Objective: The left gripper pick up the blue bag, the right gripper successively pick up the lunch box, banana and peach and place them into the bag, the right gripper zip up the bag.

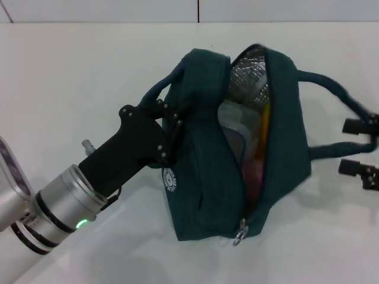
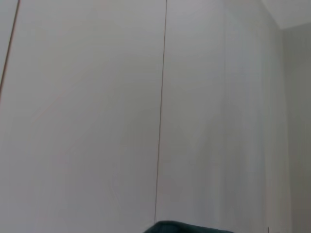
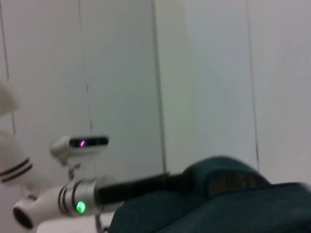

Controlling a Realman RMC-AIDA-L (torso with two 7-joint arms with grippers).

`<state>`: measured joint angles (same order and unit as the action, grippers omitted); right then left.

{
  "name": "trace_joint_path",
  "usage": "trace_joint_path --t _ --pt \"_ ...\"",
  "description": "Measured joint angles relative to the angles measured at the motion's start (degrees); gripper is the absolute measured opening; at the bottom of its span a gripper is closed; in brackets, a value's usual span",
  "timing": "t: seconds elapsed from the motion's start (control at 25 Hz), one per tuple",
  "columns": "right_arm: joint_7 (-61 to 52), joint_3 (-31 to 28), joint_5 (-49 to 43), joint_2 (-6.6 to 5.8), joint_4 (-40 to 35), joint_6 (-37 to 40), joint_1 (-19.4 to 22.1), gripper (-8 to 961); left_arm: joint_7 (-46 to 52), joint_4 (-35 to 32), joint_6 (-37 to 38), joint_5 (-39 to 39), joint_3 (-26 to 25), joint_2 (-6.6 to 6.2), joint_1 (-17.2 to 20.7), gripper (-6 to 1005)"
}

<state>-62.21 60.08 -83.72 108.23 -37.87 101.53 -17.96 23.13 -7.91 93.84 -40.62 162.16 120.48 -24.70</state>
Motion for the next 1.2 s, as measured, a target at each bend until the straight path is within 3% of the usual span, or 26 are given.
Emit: trace_joint_path --t 0.16,0.28,0.44,0.6,0.72,0.92,1.2 --pt "0.0 -3.4 -2.7 -0.34 0.1 0.0 0.0 625 0.0 -0.6 -0.9 0.0 0.0 0.01 -0.1 53" --pt "0.6 -7.5 -2.9 0.24 0.0 1.4 0.6 670 -0.1 -1.5 -2.1 -0.2 0.0 -0.02 -0.3 54" --pt "2.1 -8.9 -4.3 0.37 -0.1 6.9 0.5 664 -0.2 -1.5 -2.3 -0.5 0.0 0.04 -0.2 54" --pt "2.3 -8.7 -14.2 0.41 -1.0 12.1 -1.8 659 -0.2 -1.5 -2.3 -0.5 0.0 0.05 -0.5 54" --pt "1.9 -8.7 -21.5 1.75 -0.9 12.0 -4.1 656 -0.2 -1.6 -2.3 -0.6 0.0 0.04 -0.7 54" --pt "-0.3 -8.0 -30.4 6.64 -0.3 5.9 -7.5 652 -0.6 -2.5 -2.7 -0.6 0.0 0.02 -1.1 54" --pt "-1.6 1.4 -28.9 7.65 7.5 -3.4 -14.3 649 -0.7 -3.0 -2.9 -0.6 0.0 -0.03 -1.7 54"
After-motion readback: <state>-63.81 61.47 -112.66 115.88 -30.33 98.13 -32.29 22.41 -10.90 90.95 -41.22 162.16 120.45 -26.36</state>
